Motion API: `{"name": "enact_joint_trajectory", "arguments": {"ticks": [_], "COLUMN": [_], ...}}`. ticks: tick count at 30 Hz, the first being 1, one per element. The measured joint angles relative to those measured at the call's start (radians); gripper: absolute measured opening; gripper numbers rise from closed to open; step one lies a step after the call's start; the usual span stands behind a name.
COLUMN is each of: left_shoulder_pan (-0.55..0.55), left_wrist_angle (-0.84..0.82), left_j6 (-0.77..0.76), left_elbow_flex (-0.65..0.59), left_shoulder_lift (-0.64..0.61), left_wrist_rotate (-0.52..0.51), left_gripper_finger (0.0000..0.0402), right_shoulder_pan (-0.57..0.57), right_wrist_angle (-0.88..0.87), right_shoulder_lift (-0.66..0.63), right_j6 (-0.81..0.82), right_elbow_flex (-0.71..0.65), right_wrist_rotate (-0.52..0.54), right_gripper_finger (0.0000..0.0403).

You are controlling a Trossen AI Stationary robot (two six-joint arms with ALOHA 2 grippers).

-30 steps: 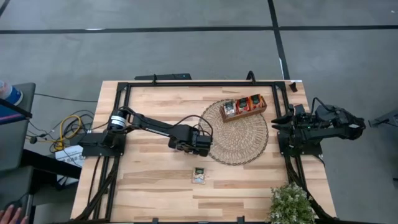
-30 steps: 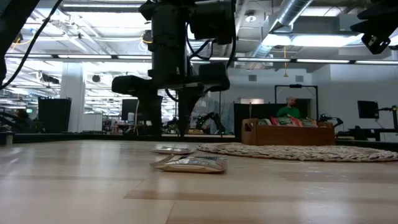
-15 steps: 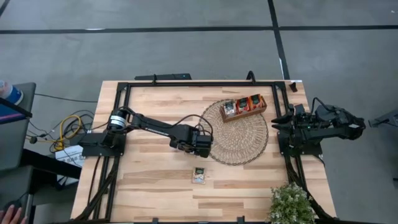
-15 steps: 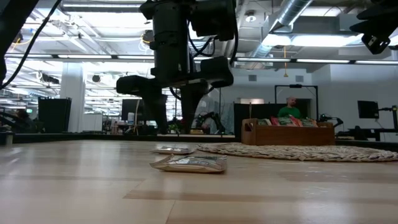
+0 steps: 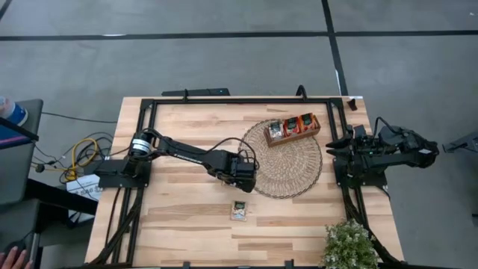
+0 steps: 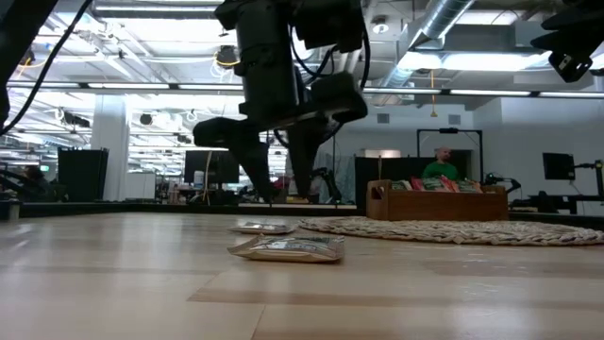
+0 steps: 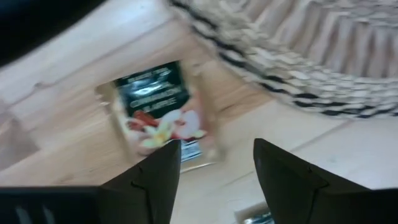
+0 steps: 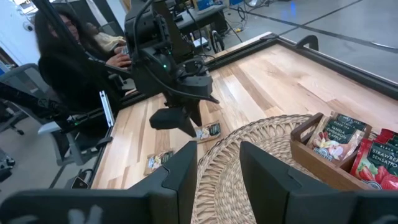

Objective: Pick & Place Tea
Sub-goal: Put the brown tea pack into the left compartment of the brown organizer

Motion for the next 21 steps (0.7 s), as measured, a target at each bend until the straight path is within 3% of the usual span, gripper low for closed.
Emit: {"name": "enact_joint_trajectory", "arguments": {"ticks": [5,14,21], "left_shoulder_pan": [-0.005,-0.005,-0.005], "left_wrist_angle": [0.019,0.009,0.004], "left_j6": [0.009,0.027,0.007], "left_elbow_flex": [0.001,0.001,0.001], "left_shoulder_lift": [-0.001,-0.001,-0.001], "left_wrist_rotate": [0.003,0.005,-0.015], "left_gripper_finger": [0.0237,0.0349,0.0377], "right_shoulder_pan": [0.000,0.000,0.000], "right_wrist_angle": [0.000,0.000,0.000], "right_shoulder_lift": [0.000,0.000,0.000], "right_j6": [0.000,-0.001,-0.001], "right_elbow_flex": [0.000,0.000,0.000], "right_wrist_rotate": [0.000,0.000,0.000], "right_gripper_finger": [0.0113,0.0113,0.0113]}}
